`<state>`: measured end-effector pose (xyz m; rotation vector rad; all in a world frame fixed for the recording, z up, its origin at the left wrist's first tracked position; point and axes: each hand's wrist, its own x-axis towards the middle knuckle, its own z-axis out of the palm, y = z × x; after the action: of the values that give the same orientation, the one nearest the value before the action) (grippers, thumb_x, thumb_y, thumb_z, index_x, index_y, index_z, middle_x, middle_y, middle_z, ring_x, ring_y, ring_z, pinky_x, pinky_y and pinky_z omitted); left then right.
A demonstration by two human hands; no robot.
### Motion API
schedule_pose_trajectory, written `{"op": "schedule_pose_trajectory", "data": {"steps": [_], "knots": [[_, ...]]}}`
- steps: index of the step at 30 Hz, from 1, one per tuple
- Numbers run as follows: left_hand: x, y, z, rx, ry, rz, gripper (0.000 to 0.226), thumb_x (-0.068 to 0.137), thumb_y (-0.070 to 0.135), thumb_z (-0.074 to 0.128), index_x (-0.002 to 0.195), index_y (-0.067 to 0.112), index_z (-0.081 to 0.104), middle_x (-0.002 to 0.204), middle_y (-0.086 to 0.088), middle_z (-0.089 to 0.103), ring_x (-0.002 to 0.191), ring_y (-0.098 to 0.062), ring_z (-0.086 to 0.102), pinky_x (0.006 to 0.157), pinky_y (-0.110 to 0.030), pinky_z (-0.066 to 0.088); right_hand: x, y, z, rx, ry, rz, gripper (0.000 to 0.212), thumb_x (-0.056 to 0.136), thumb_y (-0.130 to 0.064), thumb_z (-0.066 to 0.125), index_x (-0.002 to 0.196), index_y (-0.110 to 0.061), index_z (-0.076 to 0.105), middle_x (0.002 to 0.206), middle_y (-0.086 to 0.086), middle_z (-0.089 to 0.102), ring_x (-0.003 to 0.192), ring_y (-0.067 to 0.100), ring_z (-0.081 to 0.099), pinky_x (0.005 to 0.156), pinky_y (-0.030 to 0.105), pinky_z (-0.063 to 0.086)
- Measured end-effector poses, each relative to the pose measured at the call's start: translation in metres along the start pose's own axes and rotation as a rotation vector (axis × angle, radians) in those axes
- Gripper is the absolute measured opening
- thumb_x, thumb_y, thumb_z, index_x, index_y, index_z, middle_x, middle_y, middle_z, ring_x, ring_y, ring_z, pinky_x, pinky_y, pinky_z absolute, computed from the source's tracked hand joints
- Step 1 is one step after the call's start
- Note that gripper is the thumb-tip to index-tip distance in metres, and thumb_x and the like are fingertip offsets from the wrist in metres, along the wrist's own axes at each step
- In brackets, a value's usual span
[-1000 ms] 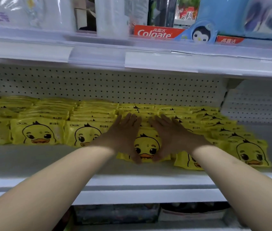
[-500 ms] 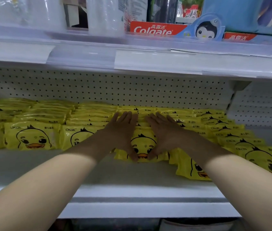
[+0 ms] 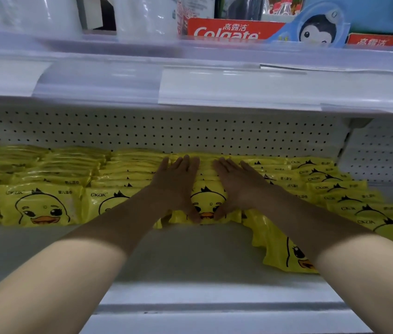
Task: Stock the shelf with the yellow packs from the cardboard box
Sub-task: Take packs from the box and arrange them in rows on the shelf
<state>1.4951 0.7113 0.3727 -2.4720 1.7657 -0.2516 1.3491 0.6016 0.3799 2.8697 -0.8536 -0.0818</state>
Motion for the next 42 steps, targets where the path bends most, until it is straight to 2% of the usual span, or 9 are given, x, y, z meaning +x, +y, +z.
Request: {"op": "schedule_pose_trajectory", "data": {"steps": [6, 11, 17, 27, 29, 33, 42], "knots": [[-0.001, -0.001, -0.003, -0.009, -0.009, -0.003, 0.156, 0.043, 0.078, 0.078, 0.154, 0.019, -0.016, 0.164, -0.009, -0.009, 0.151, -0.023, -0.005, 0.121, -0.050, -0.004, 0.000, -0.004, -0.003, 0.017, 0.003, 0.030, 0.150, 0.054, -0.074, 0.080, 0.158, -0.017, -0.012, 0.167, 0.004, -0.010, 0.154, 0.020, -0.006, 0.125, 0.049, 0.002], [-0.018, 0.001, -0.009, 0.041, -0.040, 0.039, 0.158, 0.047, 0.078, 0.076, 0.151, 0.017, -0.026, 0.163, -0.010, -0.013, 0.150, -0.025, -0.012, 0.119, -0.050, -0.011, -0.017, -0.001, -0.009, 0.086, -0.048, -0.009, 0.151, 0.055, -0.075, 0.080, 0.156, -0.020, -0.018, 0.166, 0.002, -0.013, 0.153, 0.017, -0.010, 0.124, 0.045, -0.006], [-0.028, -0.020, -0.011, 0.021, -0.104, 0.042, 0.159, 0.047, 0.077, 0.078, 0.151, 0.016, -0.025, 0.163, -0.009, -0.016, 0.149, -0.024, -0.018, 0.118, -0.051, -0.014, -0.029, 0.012, -0.006, 0.092, -0.092, -0.018, 0.154, 0.052, -0.075, 0.081, 0.155, -0.025, -0.022, 0.165, -0.002, -0.019, 0.151, 0.014, -0.018, 0.122, 0.045, -0.010], [-0.024, -0.014, -0.003, 0.101, 0.000, 0.024, 0.155, 0.051, 0.078, 0.075, 0.151, 0.011, -0.023, 0.164, -0.011, -0.002, 0.151, -0.025, -0.010, 0.119, -0.054, -0.009, -0.020, -0.007, 0.002, -0.105, 0.113, 0.069, 0.149, 0.056, -0.061, 0.088, 0.156, -0.021, -0.016, 0.167, 0.004, -0.008, 0.154, 0.022, -0.009, 0.123, 0.052, -0.001], [-0.027, -0.014, -0.003, 0.108, 0.007, 0.028, 0.155, 0.052, 0.078, 0.074, 0.151, 0.011, -0.024, 0.164, -0.011, -0.001, 0.151, -0.025, -0.010, 0.119, -0.054, -0.009, -0.020, -0.005, 0.002, -0.077, 0.098, 0.067, 0.152, 0.055, -0.063, 0.087, 0.156, -0.020, -0.017, 0.167, 0.005, -0.009, 0.154, 0.023, -0.010, 0.123, 0.053, -0.001], [-0.028, -0.004, -0.004, 0.027, 0.028, 0.032, 0.156, 0.049, 0.085, 0.068, 0.151, 0.012, -0.024, 0.164, -0.009, -0.005, 0.150, -0.024, -0.013, 0.120, -0.053, -0.009, -0.023, -0.001, -0.001, 0.076, 0.042, 0.043, 0.156, 0.050, -0.079, 0.079, 0.156, -0.020, -0.019, 0.167, 0.002, -0.013, 0.153, 0.019, -0.015, 0.123, 0.051, -0.005], [-0.012, -0.004, 0.003, 0.022, 0.055, 0.017, 0.153, 0.047, 0.088, 0.065, 0.153, 0.016, -0.020, 0.165, -0.005, -0.003, 0.151, -0.025, -0.009, 0.119, -0.056, -0.008, -0.010, -0.007, 0.008, 0.000, 0.113, 0.081, 0.152, 0.051, -0.086, 0.071, 0.157, -0.018, -0.014, 0.167, 0.004, -0.010, 0.153, 0.020, -0.012, 0.123, 0.051, -0.004]]}}
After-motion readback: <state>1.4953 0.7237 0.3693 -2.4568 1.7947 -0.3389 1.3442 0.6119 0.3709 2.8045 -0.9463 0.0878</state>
